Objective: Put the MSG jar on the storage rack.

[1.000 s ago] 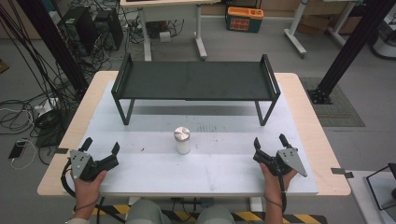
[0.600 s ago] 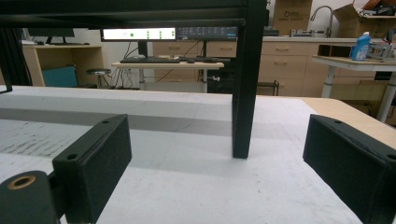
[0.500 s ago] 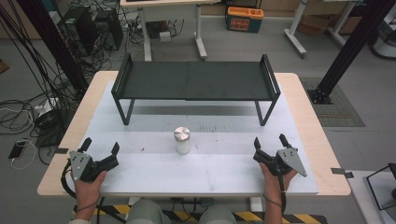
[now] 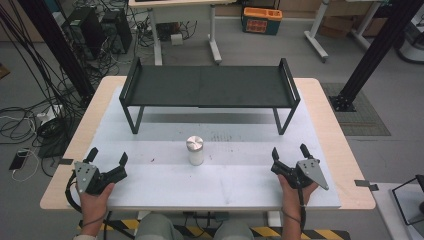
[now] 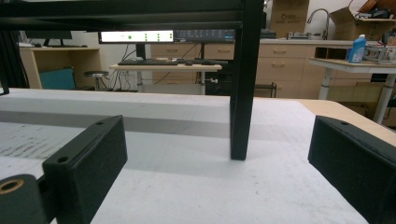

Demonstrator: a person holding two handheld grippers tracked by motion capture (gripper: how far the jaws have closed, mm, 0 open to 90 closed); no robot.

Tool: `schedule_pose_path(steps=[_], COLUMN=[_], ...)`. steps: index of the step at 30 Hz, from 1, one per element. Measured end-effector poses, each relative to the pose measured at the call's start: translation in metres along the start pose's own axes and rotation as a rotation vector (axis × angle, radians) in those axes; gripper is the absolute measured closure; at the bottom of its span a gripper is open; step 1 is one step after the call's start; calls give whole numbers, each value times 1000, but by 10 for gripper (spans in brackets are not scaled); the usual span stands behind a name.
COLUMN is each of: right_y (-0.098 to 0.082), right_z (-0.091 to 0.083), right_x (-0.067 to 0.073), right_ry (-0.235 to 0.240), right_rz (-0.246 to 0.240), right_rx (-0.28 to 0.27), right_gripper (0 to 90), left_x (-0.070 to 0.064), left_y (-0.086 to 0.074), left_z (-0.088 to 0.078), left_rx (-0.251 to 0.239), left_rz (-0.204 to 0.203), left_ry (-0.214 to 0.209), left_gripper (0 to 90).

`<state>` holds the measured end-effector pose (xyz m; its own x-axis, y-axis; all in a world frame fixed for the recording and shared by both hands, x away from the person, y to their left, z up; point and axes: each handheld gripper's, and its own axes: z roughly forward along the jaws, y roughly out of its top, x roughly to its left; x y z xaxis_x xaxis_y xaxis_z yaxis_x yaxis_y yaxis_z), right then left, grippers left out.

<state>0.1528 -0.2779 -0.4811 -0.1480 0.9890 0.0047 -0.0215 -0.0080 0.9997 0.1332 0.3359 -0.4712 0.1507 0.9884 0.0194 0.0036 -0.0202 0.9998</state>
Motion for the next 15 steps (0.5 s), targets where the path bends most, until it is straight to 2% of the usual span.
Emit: schedule_pose_path(steps=[8,15], right_y=[-3,-4], right_z=[-1,-2], right_x=[0,-4], right_ry=[4,34], right_rz=[-14,-17], right_rx=[-19,-29], right_gripper=[2,3], left_x=[-1,-1], left_y=[0,0], left_z=[0,0], left_rx=[0,-1], left_rz=[1,0], left_ry=[7,7], left_gripper=[12,12])
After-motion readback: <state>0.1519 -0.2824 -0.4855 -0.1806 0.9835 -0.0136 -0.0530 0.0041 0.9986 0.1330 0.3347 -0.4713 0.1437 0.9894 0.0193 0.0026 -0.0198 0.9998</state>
